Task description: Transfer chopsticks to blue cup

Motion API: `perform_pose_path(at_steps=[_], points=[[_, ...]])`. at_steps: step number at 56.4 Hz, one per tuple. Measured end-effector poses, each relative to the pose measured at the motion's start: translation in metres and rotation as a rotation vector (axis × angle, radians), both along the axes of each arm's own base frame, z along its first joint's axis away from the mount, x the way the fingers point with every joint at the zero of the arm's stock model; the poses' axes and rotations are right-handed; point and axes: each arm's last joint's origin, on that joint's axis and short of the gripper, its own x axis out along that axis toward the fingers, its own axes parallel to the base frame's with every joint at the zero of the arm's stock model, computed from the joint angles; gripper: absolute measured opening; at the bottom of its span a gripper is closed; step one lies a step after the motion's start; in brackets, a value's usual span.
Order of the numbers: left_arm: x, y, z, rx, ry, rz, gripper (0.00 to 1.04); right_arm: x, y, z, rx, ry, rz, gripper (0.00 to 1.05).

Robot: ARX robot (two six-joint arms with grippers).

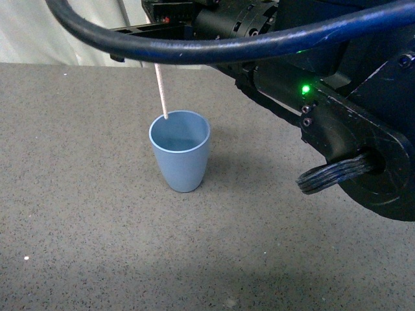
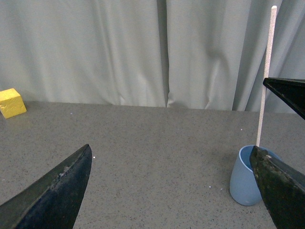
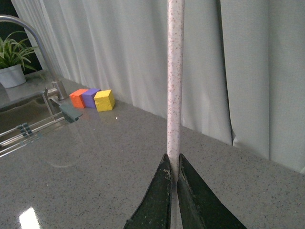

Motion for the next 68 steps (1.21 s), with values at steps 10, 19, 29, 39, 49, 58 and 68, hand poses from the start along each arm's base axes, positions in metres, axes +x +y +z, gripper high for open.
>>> perform_pose_path(at_steps=[10, 19, 29, 39, 49, 58, 68], points=[[0.0, 0.0, 0.0, 0.0, 0.0, 0.0, 0.98, -0.003, 0.004, -0.004, -0.034, -0.019, 0.012, 0.15], [0.0, 0.0, 0.0, 0.0, 0.0, 0.0, 0.98, -0.005, 0.002, -0.007, -0.052, -0.027, 0.005, 0.41], [0.0, 0.0, 0.0, 0.0, 0.0, 0.0, 0.98, -0.006, -0.003, -0.009, -0.065, -0.032, -0.021, 0.73], [0.0, 0.0, 0.0, 0.0, 0.0, 0.0, 0.98, -0.01, -0.019, 0.002, -0.061, -0.055, -0.146, 0.94], [0.0, 0.0, 0.0, 0.0, 0.0, 0.0, 0.98, -0.011, -0.031, 0.007, -0.101, -0.086, -0.245, 0.95], [0.0, 0.0, 0.0, 0.0, 0.001, -0.001, 0.98, -0.026, -0.047, 0.006, -0.156, -0.024, -0.613, 0.78], [0.0, 0.0, 0.0, 0.0, 0.0, -0.001, 0.98, -0.077, -0.129, 0.019, -0.173, 0.005, -0.854, 0.36]])
